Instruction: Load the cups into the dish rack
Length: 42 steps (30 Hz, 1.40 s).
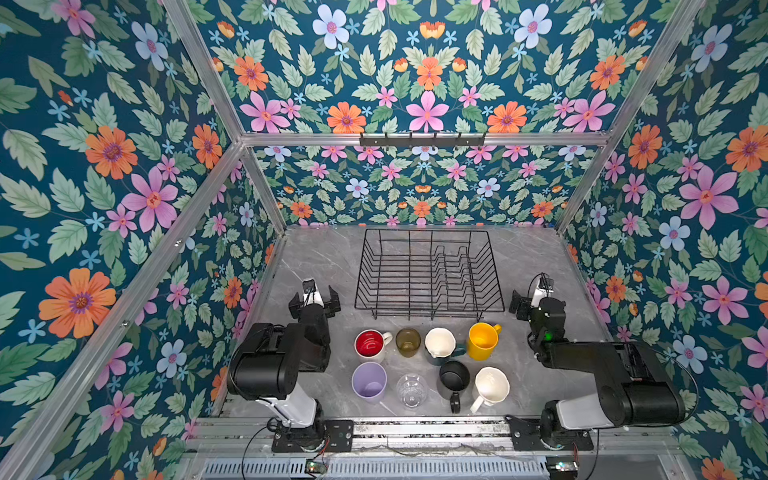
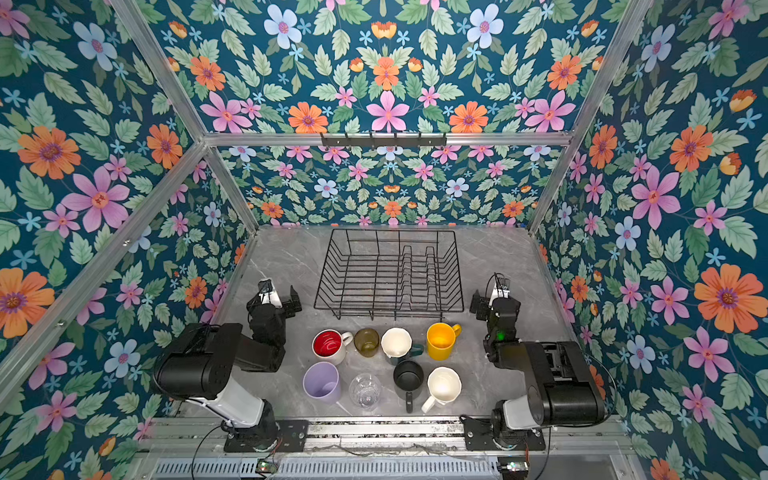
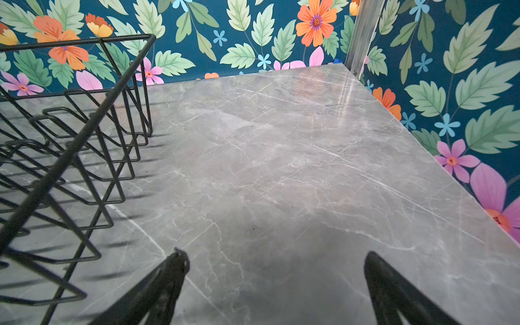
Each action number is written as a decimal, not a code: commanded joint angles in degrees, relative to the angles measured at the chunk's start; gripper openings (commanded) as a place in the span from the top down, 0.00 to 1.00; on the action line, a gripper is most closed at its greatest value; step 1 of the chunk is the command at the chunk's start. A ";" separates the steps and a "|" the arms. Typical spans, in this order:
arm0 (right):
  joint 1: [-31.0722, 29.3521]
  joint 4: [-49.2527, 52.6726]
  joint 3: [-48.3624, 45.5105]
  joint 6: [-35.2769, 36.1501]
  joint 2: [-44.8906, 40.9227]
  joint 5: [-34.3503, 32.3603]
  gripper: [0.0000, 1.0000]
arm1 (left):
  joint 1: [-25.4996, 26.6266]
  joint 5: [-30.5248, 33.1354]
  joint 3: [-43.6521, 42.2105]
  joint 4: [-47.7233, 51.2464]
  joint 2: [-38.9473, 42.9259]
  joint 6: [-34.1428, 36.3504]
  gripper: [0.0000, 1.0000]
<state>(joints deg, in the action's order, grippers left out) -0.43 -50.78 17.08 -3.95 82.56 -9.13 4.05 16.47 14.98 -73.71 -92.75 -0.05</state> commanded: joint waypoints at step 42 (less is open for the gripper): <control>-0.30 43.07 14.51 -14.59 -20.20 -4.25 0.01 | 4.74 17.24 -5.67 1.09 16.54 -1.80 0.00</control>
<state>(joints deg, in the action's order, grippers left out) -0.62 -26.33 28.67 -10.92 65.12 -13.82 8.49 24.53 7.99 -77.60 -81.87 0.34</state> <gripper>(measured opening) 0.988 0.998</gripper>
